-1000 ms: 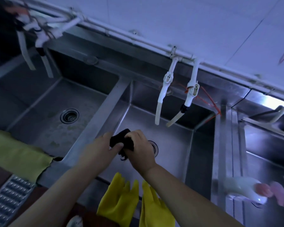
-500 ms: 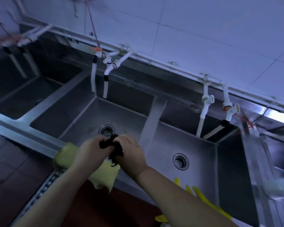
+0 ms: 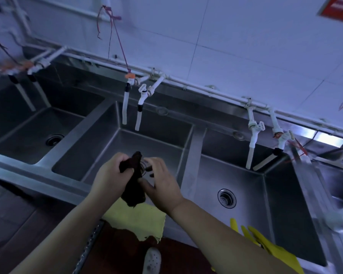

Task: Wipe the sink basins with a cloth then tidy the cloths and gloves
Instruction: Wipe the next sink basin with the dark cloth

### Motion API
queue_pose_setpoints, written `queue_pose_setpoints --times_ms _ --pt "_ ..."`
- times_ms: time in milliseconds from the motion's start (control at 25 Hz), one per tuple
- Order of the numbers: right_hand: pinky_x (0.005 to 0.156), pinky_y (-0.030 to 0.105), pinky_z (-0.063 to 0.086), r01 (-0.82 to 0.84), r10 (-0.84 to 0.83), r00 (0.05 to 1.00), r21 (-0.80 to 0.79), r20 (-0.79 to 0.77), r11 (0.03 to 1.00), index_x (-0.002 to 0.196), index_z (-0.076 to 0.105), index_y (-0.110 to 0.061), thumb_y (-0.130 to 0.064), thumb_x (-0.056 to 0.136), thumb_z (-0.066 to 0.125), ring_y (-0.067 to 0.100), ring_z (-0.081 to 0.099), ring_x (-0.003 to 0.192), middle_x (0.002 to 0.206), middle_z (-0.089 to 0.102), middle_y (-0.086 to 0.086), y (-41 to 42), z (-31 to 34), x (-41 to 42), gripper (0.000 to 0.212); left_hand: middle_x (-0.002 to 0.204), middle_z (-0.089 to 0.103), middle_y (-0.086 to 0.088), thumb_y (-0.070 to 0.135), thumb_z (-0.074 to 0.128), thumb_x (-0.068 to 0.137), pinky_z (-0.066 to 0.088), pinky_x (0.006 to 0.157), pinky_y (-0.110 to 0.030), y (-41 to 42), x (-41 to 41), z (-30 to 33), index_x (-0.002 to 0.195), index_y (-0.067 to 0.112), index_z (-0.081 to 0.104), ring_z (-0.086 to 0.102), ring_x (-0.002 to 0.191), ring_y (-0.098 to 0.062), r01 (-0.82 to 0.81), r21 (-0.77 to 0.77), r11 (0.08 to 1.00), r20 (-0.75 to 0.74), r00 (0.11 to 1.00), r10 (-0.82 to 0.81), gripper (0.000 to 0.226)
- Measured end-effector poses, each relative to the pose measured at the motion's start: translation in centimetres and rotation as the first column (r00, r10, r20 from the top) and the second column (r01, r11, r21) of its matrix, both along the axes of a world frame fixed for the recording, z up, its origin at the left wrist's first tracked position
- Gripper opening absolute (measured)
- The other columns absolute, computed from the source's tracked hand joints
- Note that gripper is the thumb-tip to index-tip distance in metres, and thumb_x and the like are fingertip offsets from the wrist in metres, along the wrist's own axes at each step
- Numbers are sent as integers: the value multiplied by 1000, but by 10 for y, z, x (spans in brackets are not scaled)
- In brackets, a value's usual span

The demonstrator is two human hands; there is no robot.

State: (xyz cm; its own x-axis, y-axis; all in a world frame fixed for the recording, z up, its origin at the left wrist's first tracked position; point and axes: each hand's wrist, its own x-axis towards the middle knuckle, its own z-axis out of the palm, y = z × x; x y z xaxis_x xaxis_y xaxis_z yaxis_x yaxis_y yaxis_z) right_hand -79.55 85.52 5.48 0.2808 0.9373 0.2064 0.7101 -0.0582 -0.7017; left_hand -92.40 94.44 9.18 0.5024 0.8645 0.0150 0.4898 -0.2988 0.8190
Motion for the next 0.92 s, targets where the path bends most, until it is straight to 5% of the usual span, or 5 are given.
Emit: queue_pose_setpoints --times_ms 120,360,480,720,920 --pt "96 22 40 41 -41 998 1 -57 999 139 36 -22 -16 90 54 2 43 114 133 42 -5 24 -5 15 53 69 59 3 7 58 83 45 56 -34 23 10 -3 81 22 53 56 63 -14 39 18 999 -23 999 -38 16" --pt "107 28 35 52 -65 967 -60 -247 997 143 33 -31 0 84 54 9 36 130 144 39 -5 98 -22 43 70 70 62 4 7 57 81 49 62 -41 81 35 -3 76 26 54 59 68 -15 105 21 994 -99 990 -103 20" --pt "100 12 34 56 -80 958 -90 -277 994 142 35 -33 0 82 57 1 40 120 133 43 -9 129 -28 63 71 66 63 2 10 57 81 49 60 -41 109 54 -4 71 25 56 61 64 -15 137 -14 990 -135 981 -138 18" --pt "65 14 38 129 -158 976 -185 -152 974 93 69 -17 -12 80 64 2 48 74 85 44 -14 173 -40 94 14 68 62 6 16 57 82 43 55 -29 160 69 -29 76 26 55 58 63 -9 137 -26 990 -258 956 -139 13" --pt "59 10 33 160 -213 969 -330 -129 930 85 69 -25 -24 77 67 -5 47 69 77 50 -19 190 -73 86 8 83 60 13 18 58 82 46 58 -30 214 57 -77 98 27 51 60 72 -11 149 -83 985 -429 887 -170 20"
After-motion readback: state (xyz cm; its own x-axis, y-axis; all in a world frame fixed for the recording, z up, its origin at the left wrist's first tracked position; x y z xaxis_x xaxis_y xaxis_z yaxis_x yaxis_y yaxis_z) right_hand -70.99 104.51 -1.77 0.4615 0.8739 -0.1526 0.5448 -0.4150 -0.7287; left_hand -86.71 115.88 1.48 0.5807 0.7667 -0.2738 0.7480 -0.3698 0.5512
